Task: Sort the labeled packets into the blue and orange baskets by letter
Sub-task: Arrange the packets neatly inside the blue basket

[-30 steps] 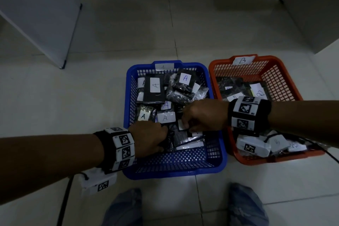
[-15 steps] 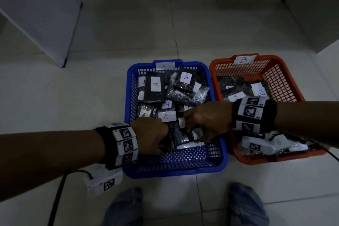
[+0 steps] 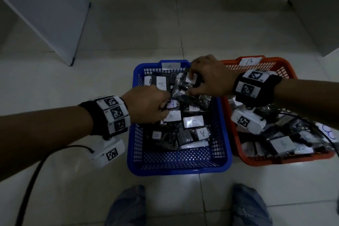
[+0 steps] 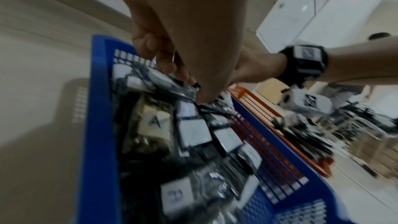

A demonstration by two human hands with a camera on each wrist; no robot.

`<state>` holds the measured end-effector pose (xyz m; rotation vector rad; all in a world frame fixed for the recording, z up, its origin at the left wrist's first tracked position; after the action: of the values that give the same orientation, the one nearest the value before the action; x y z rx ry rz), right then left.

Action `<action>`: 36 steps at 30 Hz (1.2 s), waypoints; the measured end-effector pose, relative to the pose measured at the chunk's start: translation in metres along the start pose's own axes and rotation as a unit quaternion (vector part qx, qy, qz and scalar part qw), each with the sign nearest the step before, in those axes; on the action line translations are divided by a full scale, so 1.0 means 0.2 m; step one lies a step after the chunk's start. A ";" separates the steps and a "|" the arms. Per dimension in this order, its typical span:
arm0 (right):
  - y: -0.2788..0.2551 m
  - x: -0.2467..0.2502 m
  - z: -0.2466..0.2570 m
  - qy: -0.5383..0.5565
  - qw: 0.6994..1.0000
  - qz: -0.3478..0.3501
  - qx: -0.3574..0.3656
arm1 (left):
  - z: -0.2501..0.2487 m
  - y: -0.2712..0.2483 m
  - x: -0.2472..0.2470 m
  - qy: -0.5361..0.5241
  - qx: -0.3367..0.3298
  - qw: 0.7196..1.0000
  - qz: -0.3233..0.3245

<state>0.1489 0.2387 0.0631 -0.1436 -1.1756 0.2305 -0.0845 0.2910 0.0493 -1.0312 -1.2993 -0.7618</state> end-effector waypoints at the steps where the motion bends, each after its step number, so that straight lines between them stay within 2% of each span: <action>1: 0.01 -0.01 0.00 0.003 1.000 0.010 -0.003 | 0.02 0.01 0.01 -0.001 0.016 1.000 -0.007; 6: -0.01 0.01 0.03 0.016 0.999 -0.033 0.025 | 0.10 0.01 0.03 0.015 0.050 0.999 -0.012; 8: -0.02 0.00 0.03 0.001 0.998 -0.025 0.050 | 0.11 -0.01 0.01 0.007 0.049 0.999 -0.014; 11: -0.04 -0.03 0.02 0.004 0.998 0.000 0.065 | 0.11 -0.03 -0.01 0.013 0.032 0.999 -0.013; 19: -0.06 -0.06 0.06 -0.031 0.995 0.007 0.095 | 0.11 -0.06 -0.05 0.040 -0.014 0.999 -0.015; 26: -0.06 -0.08 0.04 -0.063 0.993 0.028 0.099 | 0.14 -0.07 -0.05 0.004 -0.008 0.998 0.067; 30: -0.10 -0.06 0.12 0.033 0.983 -0.009 0.182 | 0.15 -0.08 -0.04 -0.025 -0.007 0.996 0.083; 31: -0.11 -0.08 0.16 0.062 0.977 0.017 0.203 | 0.15 -0.08 -0.04 -0.032 -0.007 0.996 0.084; 33: -0.14 -0.15 0.25 0.102 0.961 0.114 0.231 | 0.16 -0.08 -0.04 -0.039 -0.004 0.995 0.086; 36: -0.13 -0.30 0.32 0.061 0.925 0.256 0.273 | 0.16 -0.08 -0.05 -0.039 -0.003 0.995 0.091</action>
<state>0.0707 0.1986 0.0391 0.0298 -0.8939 0.9875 -0.1129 0.3138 0.0419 -1.1769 -1.2498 -0.5935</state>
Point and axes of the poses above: each hand's wrist, its own y-axis towards the middle knuckle, its own x-axis out of the back of the hand, z = x × y, the point moved 1 cm from there along y, towards the middle knuckle, and after that the axes turned 13 degrees about y, right-handed, at the moved point
